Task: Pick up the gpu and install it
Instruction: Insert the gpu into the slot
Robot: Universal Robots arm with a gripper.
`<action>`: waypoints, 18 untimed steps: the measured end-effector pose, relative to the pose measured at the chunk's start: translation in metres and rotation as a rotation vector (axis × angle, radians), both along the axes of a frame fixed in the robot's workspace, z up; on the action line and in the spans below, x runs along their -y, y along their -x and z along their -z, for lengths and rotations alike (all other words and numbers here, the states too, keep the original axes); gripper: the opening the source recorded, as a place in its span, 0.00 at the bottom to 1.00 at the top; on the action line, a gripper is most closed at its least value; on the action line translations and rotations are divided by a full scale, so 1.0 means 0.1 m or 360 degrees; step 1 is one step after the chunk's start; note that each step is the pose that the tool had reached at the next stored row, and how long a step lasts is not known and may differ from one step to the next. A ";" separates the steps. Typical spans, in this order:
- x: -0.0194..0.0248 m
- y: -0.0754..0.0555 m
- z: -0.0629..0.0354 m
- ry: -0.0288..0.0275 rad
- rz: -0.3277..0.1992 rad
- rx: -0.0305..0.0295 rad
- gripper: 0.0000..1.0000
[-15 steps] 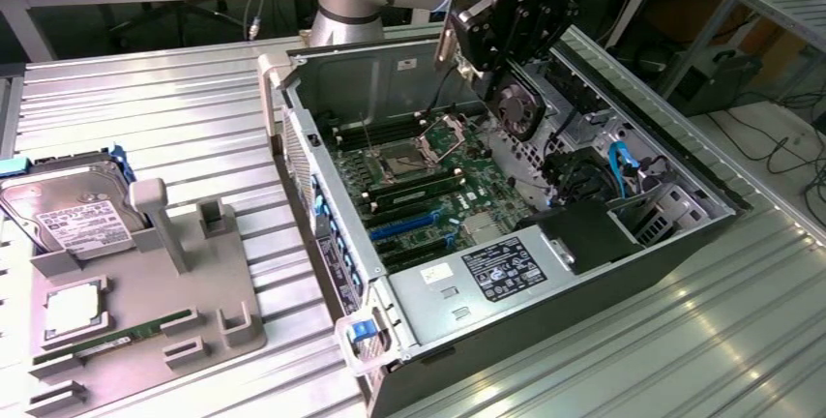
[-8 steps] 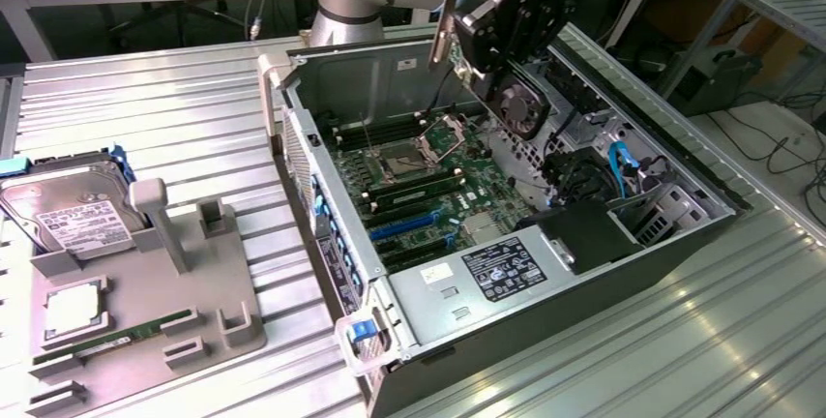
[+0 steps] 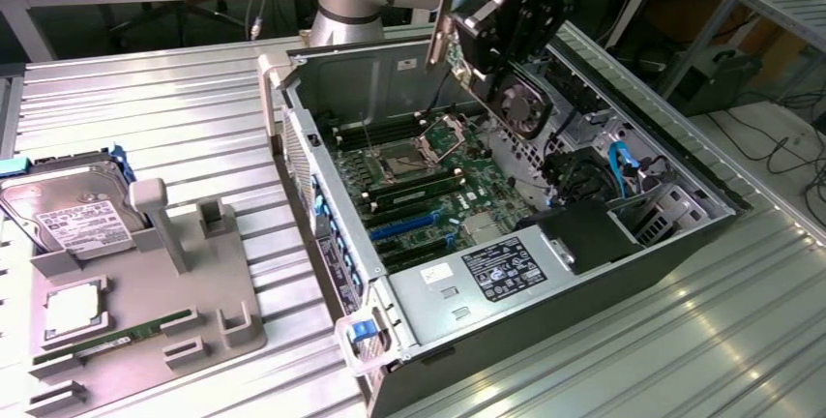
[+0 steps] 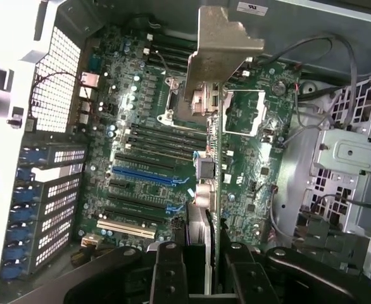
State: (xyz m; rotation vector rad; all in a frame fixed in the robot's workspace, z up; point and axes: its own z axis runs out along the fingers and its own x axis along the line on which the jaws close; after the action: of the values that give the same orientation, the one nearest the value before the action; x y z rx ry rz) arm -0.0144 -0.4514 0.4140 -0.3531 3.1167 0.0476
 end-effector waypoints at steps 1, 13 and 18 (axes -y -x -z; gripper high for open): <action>0.000 0.00 0.000 -0.00001 -0.0013 0.00000 0.28; 0.000 0.00 0.000 0.00000 -0.0220 0.00000 0.28; 0.000 0.00 0.000 -0.00001 -0.0298 0.00000 0.28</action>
State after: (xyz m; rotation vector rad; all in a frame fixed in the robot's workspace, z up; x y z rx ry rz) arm -0.0144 -0.4514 0.4140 -0.6436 3.0728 0.0482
